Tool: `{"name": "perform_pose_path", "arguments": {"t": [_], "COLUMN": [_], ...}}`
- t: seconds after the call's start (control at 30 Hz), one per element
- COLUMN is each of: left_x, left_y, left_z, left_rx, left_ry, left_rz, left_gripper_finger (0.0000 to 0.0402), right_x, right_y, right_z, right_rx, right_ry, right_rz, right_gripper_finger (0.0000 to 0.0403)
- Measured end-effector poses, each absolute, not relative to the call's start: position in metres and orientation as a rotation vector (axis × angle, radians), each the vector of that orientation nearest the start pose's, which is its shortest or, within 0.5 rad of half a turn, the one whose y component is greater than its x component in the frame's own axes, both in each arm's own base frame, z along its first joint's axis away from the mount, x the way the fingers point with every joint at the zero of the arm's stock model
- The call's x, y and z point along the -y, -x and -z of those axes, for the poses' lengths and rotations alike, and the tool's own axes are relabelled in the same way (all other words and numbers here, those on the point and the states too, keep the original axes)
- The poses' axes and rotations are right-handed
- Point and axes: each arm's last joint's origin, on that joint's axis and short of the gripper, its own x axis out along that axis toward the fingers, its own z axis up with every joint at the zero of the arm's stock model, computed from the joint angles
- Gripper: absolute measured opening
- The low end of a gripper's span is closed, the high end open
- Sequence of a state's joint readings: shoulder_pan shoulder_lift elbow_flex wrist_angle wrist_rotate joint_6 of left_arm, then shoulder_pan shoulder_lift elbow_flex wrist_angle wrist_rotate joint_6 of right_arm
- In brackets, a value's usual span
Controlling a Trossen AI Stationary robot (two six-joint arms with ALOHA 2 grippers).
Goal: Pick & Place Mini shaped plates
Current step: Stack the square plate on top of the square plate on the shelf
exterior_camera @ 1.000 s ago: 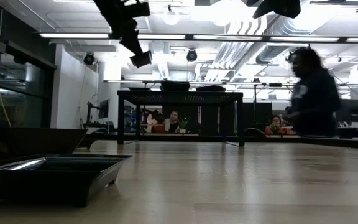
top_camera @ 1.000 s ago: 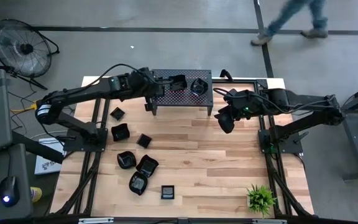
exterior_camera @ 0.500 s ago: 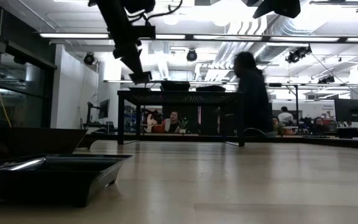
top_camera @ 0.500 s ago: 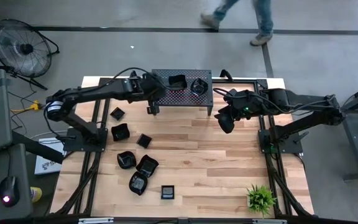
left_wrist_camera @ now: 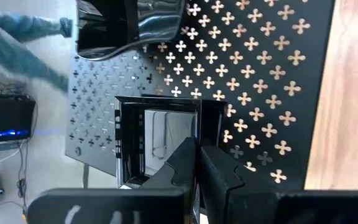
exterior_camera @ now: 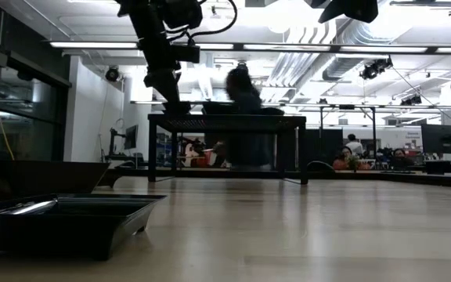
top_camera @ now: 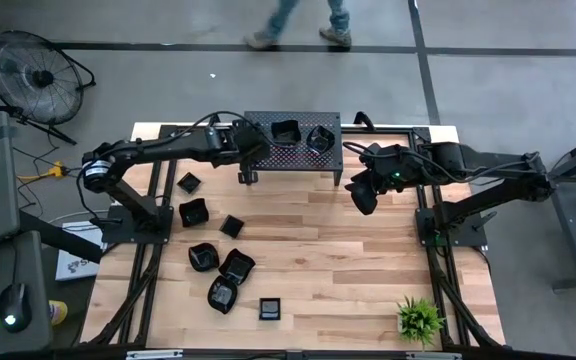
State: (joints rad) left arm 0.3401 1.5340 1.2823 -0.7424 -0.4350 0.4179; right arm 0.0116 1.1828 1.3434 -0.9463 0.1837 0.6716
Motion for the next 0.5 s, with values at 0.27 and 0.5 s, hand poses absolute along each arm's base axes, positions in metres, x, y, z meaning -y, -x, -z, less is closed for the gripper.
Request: {"name": "perform_pose_path", "arguments": {"t": [0.27, 0.5], "left_x": [-0.1162, -0.1159], "left_y": [-0.2917, -0.2920], "left_z": [-0.2852, -0.2847], "left_rx": [-1.161, -1.161], "left_ry": [-0.431, -0.427], "left_rz": [-0.474, -0.459], "left_gripper_finger": [0.0010, 0.0023], "right_x": [0.0026, 0.0026], "right_y": [-0.2204, -0.2205], "right_z": [-0.3782, -0.3781], "right_rx": [-0.698, -0.699], "right_ry": [-0.550, -0.549], "right_rz": [0.411, 0.410], "right_gripper_finger": [0.0149, 0.0149]}}
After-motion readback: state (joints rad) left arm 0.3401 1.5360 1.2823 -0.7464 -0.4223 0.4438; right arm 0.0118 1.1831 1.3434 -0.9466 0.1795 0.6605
